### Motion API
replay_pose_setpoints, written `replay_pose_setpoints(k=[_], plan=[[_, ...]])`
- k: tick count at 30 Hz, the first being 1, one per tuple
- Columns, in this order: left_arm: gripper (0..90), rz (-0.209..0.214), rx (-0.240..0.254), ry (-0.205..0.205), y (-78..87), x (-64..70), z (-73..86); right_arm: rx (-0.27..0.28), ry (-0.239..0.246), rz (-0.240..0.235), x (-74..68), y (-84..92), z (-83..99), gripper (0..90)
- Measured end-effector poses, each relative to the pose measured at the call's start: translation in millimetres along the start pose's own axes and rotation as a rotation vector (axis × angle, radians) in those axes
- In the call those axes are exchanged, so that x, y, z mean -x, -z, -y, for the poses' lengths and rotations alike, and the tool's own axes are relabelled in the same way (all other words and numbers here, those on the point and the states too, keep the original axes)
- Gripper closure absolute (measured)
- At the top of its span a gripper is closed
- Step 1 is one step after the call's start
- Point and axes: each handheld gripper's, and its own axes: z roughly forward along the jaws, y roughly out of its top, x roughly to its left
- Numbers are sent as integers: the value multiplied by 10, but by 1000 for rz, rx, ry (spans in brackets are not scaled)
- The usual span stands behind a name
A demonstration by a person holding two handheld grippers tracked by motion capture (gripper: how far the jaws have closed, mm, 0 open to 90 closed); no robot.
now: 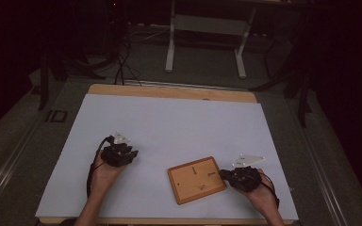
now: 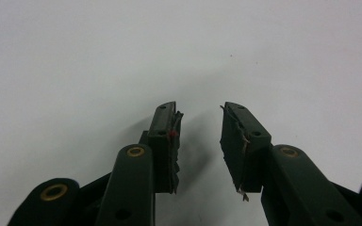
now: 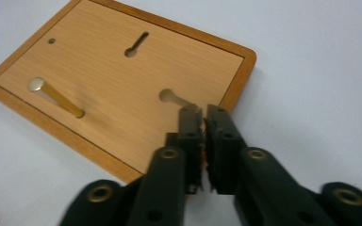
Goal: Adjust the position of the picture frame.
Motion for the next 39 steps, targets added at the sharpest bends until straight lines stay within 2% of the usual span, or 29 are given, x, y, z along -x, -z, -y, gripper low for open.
replay_pose_setpoints(k=[6, 18, 26, 30, 39], plan=[[660, 1, -2, 2, -2, -8, -1, -1, 26, -27, -54, 15, 12, 895], [659, 4, 1, 8, 0, -16, -1, -13, 53, -78, -161, -23, 3, 829], [658, 1, 6, 15, 17, -31, -1, -7, 78, -114, -256, -27, -2, 824], [658, -2, 5, 18, 23, -38, -1, -12, 110, -142, -317, -42, 4, 824], [659, -1, 2, 15, 20, -30, -6, -18, 147, -177, -408, -63, -18, 793]])
